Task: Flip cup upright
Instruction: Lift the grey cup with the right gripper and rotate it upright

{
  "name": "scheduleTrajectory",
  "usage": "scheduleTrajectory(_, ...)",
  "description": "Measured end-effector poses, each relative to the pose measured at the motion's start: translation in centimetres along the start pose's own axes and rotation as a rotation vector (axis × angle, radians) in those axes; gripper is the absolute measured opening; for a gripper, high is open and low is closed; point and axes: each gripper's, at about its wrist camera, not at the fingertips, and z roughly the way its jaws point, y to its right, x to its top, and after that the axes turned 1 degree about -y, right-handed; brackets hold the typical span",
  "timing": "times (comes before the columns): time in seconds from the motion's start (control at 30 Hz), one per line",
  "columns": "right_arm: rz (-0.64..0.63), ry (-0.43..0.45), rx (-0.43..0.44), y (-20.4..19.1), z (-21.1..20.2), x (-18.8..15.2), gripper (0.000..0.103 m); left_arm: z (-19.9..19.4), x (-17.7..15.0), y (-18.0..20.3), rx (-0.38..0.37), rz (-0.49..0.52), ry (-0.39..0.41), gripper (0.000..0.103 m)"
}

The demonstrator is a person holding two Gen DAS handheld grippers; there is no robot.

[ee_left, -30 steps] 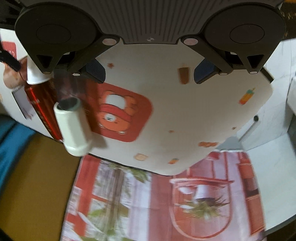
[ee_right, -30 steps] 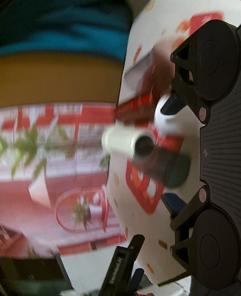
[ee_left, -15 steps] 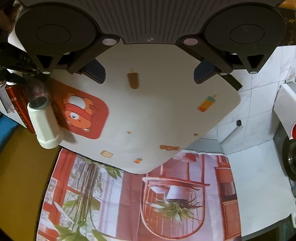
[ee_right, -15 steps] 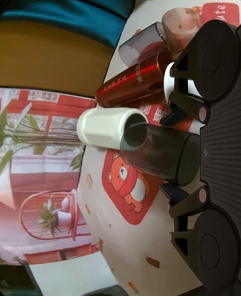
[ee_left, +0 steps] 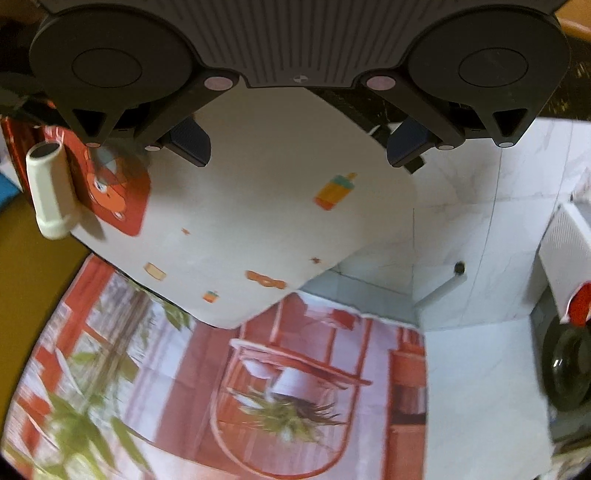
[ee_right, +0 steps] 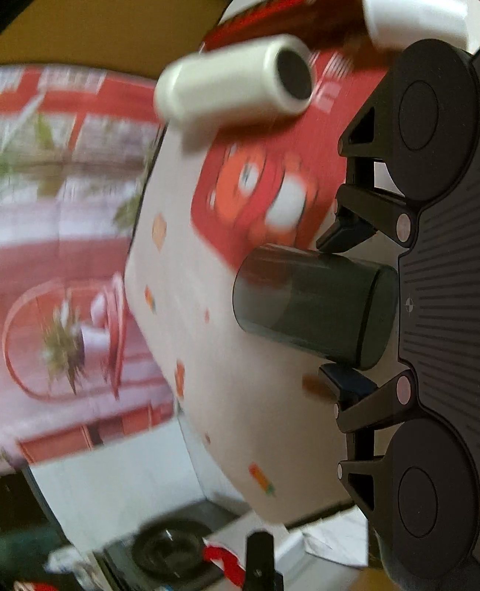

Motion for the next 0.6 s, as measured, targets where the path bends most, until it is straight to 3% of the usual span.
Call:
scheduleTrajectory(0.1,-0.035,-0.009,0.037,-1.9,0.7,0.7,0.063,0.2,0.2,-1.3,0.004,-0.048,-0.008,0.102)
scheduleTrajectory(0.3,-0.079,-0.004,0.065,-3.8,1.5,1.8,0.063,-0.2,0.5,-1.9,0.032,-0.044,-0.012,0.102)
scheduleTrajectory(0.43,-0.11,-0.005,0.081,-3.4,0.5,1.5,0.064,-0.1,1.1,-1.0,0.025,-0.044,-0.024,0.102)
scheduleTrajectory(0.53,-0.122,0.03,0.078,-2.5,-1.5,0.9,0.074,0.5,1.9,0.5,0.013,-0.057,-0.038,0.102)
scheduleTrajectory(0.6,-0.095,0.038,0.076,-1.2,-2.7,0.4,0.075,1.1,2.3,2.1,-0.026,-0.055,-0.049,0.102)
